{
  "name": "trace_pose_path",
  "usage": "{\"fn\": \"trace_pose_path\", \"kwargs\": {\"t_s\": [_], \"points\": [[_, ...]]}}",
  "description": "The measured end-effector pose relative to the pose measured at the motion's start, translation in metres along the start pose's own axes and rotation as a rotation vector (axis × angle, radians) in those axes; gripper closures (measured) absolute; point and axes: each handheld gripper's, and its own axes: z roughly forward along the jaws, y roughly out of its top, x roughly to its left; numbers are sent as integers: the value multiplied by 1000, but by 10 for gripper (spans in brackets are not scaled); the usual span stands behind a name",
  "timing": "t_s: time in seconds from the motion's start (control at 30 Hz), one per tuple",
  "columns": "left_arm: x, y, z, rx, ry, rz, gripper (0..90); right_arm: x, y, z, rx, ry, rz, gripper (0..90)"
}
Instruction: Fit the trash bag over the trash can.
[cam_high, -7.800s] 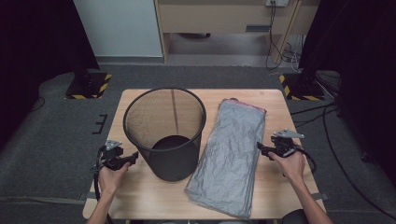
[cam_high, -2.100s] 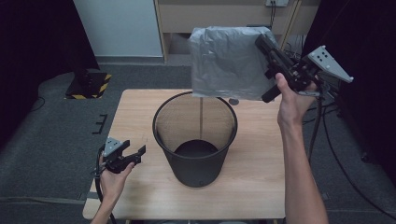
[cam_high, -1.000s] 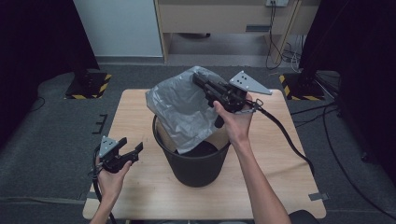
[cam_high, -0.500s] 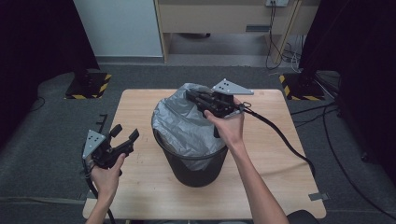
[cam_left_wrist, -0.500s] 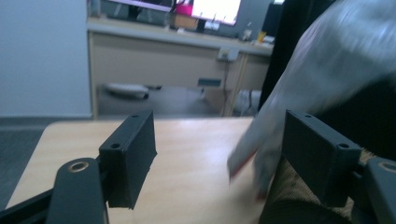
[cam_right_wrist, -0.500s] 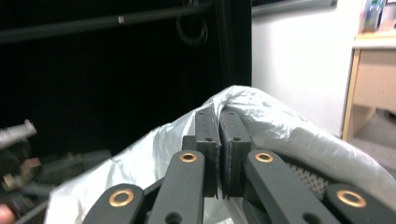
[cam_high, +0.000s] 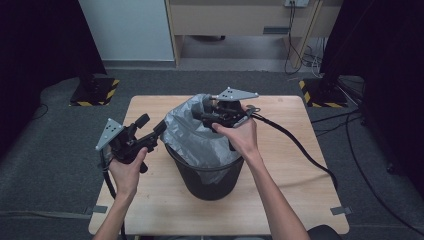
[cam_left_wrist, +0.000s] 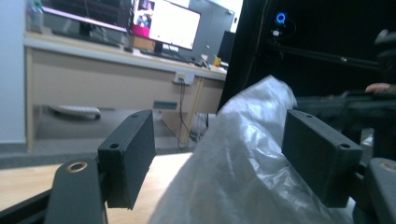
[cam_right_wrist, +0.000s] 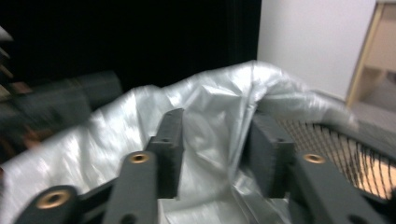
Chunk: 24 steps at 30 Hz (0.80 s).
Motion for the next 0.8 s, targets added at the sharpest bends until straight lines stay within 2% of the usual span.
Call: {"fn": "trace_pose_path", "kwargs": {"t_s": [0.07,0.17,0.23,0.3,0.47,0.5,0.53,0.63,0.73,0.77,0.8], "points": [[-1,-1,3,1,-8,-7,251,0,5,-5,-43,16,10,508],[-1,-2,5,13,-12,-13,261,-5,12,-14,-102,-23,-9,452],[-2,-2,6,12,-15,-17,267,-8,15,-18,-106,-62,-25,427],[-2,-3,6,13,-18,-21,295,-9,15,-17,-97,-71,-31,427],[-5,-2,8,22,-31,-31,365,-9,3,-2,68,-84,-56,571],[-5,-2,8,22,-31,-31,376,-9,3,-2,68,-84,-56,571],[-6,-1,8,26,-38,-34,393,-9,-2,5,133,-84,-38,601],[-7,-2,8,25,-45,-38,426,-8,-7,14,216,-68,0,590],[-10,-2,9,25,-53,-38,448,-11,-13,22,321,-62,21,494],[-10,-2,9,25,-53,-38,461,-11,-13,22,321,-62,21,494],[-11,-2,9,29,-61,-33,476,-13,-16,26,377,-61,18,465]]}}
